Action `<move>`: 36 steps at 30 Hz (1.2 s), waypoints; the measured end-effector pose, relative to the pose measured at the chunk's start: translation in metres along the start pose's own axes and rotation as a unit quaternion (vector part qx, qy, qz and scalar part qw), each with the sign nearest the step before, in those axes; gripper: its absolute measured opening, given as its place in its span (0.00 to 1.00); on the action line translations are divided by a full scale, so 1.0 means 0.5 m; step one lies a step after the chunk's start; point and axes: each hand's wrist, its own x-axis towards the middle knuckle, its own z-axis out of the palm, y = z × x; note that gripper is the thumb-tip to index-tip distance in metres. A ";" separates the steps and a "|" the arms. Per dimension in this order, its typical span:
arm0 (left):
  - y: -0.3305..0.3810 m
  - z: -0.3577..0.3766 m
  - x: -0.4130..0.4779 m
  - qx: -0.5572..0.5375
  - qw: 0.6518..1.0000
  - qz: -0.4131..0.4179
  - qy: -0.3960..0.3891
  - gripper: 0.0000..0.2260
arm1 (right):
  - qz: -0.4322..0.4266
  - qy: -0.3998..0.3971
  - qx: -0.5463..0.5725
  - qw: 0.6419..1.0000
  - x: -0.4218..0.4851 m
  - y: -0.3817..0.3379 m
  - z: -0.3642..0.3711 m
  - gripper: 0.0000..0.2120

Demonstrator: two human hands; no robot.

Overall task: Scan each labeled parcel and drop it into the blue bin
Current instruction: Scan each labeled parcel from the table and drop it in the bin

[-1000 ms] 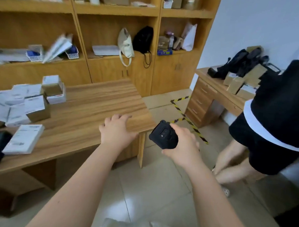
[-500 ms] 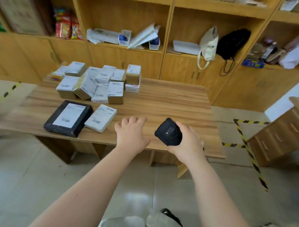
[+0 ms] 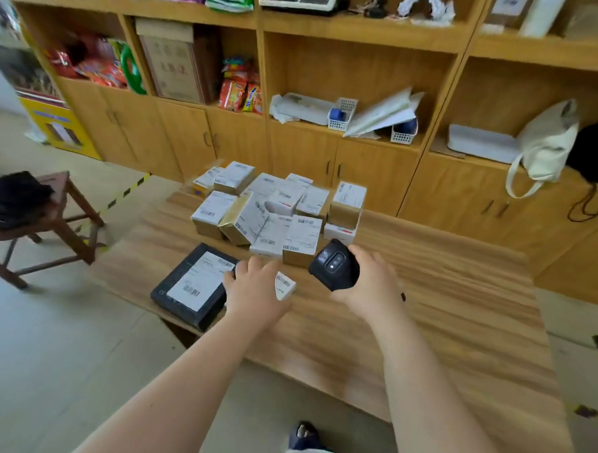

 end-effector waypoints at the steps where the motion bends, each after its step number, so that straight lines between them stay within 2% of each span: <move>1: -0.007 -0.009 0.034 0.006 1.000 -0.006 0.004 0.32 | -0.005 -0.003 -0.003 1.000 0.036 -0.012 -0.003 0.43; 4: -0.027 -0.039 0.138 0.015 0.999 -0.044 0.018 0.32 | -0.023 -0.009 0.005 1.000 0.132 -0.041 0.000 0.42; 11: -0.092 -0.059 0.285 -0.052 0.988 -0.144 0.031 0.33 | -0.052 -0.049 0.021 0.997 0.283 -0.112 0.054 0.43; 19: -0.231 -0.063 0.459 -0.066 0.984 -0.165 0.016 0.32 | -0.052 -0.067 0.000 0.996 0.436 -0.215 0.139 0.43; 23: -0.329 -0.057 0.582 -0.080 0.984 -0.161 0.002 0.32 | -0.025 -0.050 -0.004 0.998 0.528 -0.291 0.215 0.42; 29: -0.479 -0.043 0.790 -0.079 0.988 -0.130 -0.039 0.32 | 0.043 -0.025 0.005 0.999 0.654 -0.433 0.342 0.40; 36: -0.586 0.052 1.007 -0.055 0.976 -0.138 -0.160 0.43 | 0.086 -0.022 -0.027 0.996 0.785 -0.531 0.433 0.41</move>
